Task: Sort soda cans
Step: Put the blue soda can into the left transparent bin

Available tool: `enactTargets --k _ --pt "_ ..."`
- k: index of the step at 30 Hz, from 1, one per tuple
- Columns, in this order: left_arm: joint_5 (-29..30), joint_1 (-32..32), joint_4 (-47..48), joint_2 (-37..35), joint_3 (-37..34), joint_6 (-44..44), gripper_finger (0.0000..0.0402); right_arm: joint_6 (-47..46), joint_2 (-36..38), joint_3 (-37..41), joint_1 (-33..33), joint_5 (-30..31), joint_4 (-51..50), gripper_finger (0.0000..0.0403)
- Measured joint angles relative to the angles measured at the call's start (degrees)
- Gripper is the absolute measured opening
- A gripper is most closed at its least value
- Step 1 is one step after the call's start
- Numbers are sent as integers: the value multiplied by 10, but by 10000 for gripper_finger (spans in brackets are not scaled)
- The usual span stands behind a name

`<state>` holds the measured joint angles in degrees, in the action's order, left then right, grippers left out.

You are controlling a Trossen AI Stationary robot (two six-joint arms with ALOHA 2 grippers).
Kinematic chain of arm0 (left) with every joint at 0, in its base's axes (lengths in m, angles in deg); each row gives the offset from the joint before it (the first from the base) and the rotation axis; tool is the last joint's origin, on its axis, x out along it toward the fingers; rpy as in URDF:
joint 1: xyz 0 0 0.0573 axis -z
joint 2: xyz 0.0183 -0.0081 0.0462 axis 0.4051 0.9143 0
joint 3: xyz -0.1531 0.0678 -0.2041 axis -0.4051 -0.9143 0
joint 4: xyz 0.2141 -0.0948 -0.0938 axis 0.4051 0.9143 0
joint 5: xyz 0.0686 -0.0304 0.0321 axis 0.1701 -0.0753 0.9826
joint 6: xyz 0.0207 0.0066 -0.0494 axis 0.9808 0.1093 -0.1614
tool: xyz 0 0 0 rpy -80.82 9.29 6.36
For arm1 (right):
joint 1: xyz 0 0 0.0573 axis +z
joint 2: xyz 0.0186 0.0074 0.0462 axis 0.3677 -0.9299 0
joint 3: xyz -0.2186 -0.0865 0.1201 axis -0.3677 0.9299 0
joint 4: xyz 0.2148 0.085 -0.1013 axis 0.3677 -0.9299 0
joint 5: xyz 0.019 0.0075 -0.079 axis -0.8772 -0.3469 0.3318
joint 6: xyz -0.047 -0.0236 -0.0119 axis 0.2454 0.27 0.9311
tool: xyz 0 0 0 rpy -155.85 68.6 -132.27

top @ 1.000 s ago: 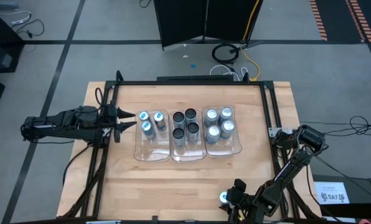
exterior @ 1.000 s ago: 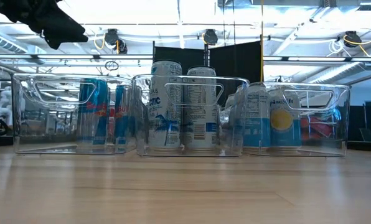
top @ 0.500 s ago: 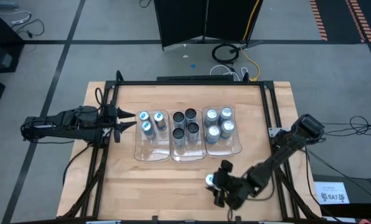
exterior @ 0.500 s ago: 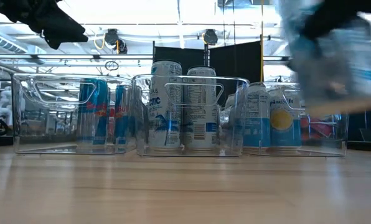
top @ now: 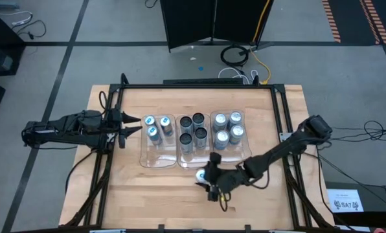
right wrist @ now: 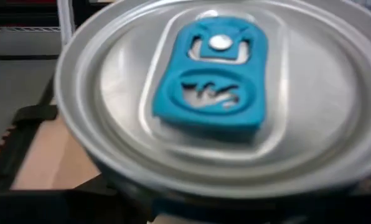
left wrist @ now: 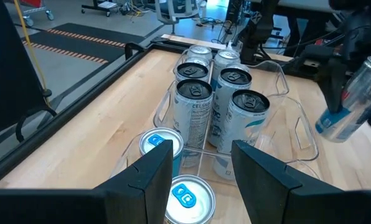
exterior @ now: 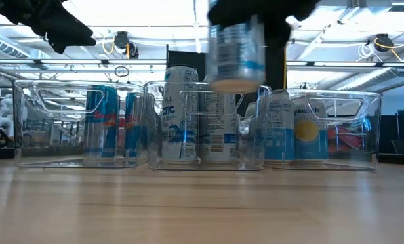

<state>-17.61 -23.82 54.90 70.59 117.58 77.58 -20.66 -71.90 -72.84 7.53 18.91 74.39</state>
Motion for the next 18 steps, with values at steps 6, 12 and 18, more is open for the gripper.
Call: enactTargets --k 6,12,18 --pt "0 0 0 0 0 0 173 80 -86 -89 -37 -52 20 235" --pt "0 0 1 0 0 0 173 120 -199 -233 -51 -61 22 235" --pt "0 0 0 0 0 0 173 85 -285 -307 -51 -72 19 235"
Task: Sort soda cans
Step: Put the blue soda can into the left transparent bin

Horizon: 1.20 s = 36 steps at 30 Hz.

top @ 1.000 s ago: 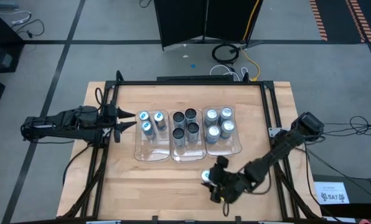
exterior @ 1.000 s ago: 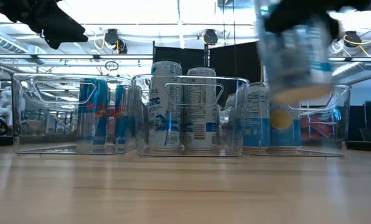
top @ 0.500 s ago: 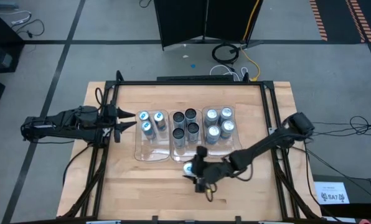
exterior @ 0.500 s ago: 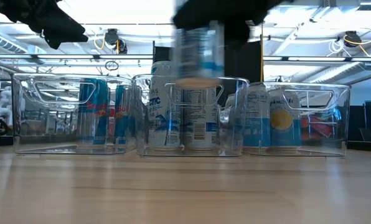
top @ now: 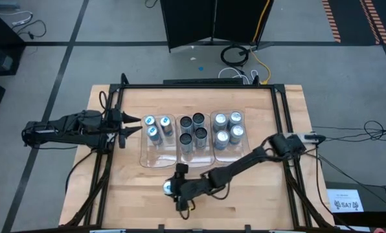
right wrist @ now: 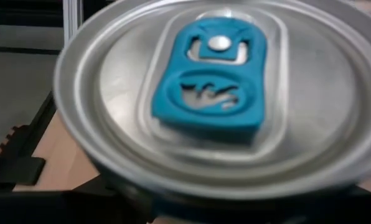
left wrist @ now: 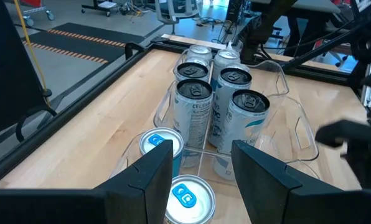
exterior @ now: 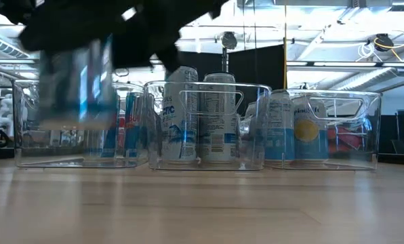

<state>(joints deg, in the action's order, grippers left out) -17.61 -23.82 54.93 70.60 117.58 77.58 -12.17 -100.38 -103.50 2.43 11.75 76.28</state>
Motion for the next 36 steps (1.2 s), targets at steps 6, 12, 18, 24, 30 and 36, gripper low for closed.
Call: enactTargets --k 6,12,18,24,30,36 --pt "0 0 1 0 0 0 173 -13 -44 -49 -5 -6 6 235" --pt "0 0 1 0 0 0 173 -9 -52 -51 -7 -17 5 235" --pt "0 0 0 0 0 0 173 -7 -58 -52 -9 -36 -4 235" --pt "0 0 1 0 0 0 173 -13 -58 -51 -10 -49 -33 236" --pt "0 0 1 0 0 0 173 -20 -61 -49 -11 -54 -33 236" --pt "0 0 1 0 0 0 173 -59 -61 -49 -12 -54 -32 236"
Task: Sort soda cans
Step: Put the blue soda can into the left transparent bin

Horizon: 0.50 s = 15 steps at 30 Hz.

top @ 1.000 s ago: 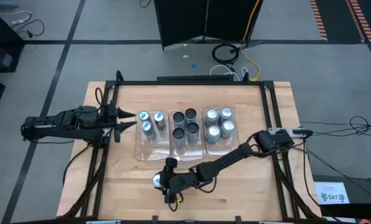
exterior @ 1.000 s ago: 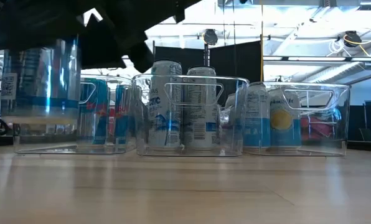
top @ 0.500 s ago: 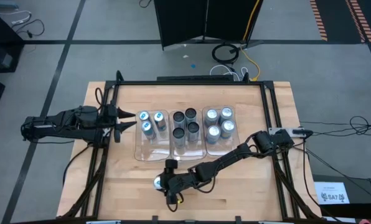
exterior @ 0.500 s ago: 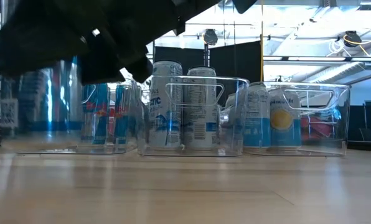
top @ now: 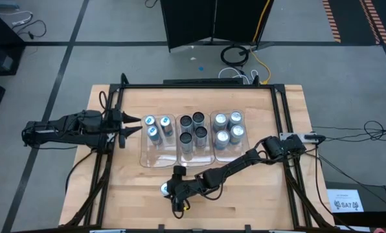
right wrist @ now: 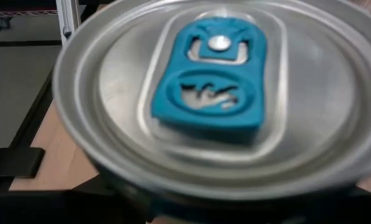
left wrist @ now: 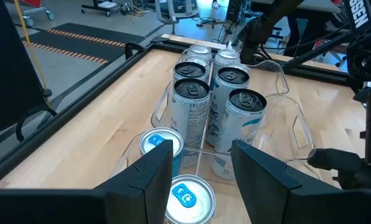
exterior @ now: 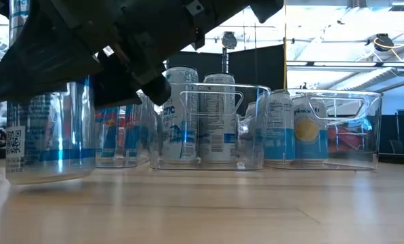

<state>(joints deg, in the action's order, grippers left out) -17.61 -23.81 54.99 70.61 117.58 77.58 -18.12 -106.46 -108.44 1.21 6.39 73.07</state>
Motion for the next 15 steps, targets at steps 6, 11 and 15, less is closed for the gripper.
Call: enactTargets --k 6,11,15 --pt "0 0 0 0 0 0 173 1 0 0 0 -1 0 236" --pt "0 0 0 0 0 0 173 2 0 0 0 -7 1 236" --pt "0 0 0 0 0 0 173 2 0 0 0 -7 2 236"
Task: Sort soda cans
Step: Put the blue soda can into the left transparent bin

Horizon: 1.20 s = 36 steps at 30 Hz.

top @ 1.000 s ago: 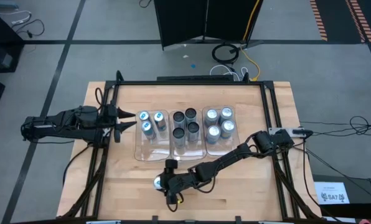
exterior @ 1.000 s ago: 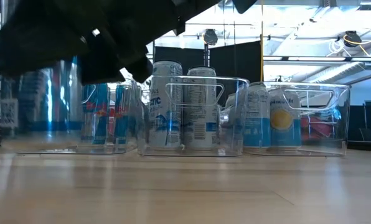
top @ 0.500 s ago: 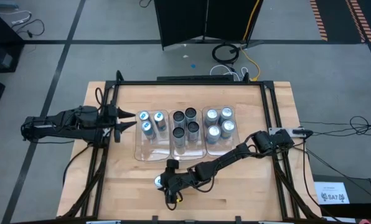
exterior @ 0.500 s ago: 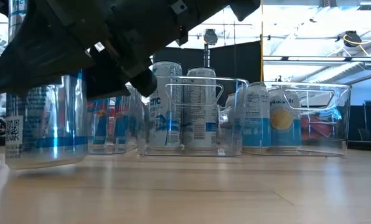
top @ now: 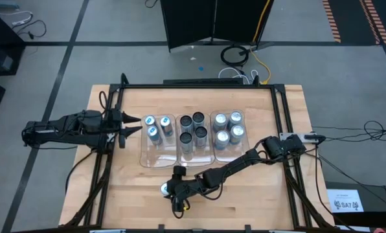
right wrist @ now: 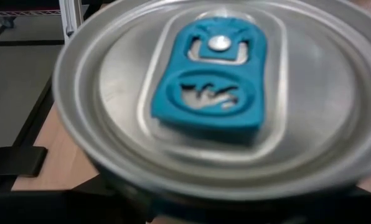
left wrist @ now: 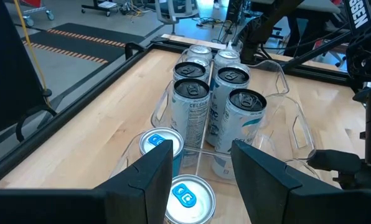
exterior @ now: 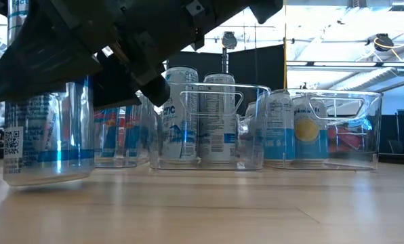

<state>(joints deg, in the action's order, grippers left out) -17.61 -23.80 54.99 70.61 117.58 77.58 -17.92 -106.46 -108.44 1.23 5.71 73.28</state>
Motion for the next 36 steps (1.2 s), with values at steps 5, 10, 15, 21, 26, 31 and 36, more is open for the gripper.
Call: enactTargets --k 5,10,15,21,26,31,36 --pt "0 0 0 0 0 0 173 -12 0 0 0 -1 1 240" --pt "0 0 0 0 0 0 173 -13 2 0 0 0 5 278" --pt "0 0 0 0 0 0 173 -12 3 -1 0 0 3 314" --pt "0 0 0 0 0 0 173 -11 15 -1 0 -2 -6 326" --pt "0 0 0 0 0 0 173 -10 40 -1 1 -4 -40 325" --pt "0 0 0 0 0 0 173 -17 73 0 0 -3 -106 325" --pt "0 0 0 0 0 0 173 -18 111 0 2 -4 -168 325"
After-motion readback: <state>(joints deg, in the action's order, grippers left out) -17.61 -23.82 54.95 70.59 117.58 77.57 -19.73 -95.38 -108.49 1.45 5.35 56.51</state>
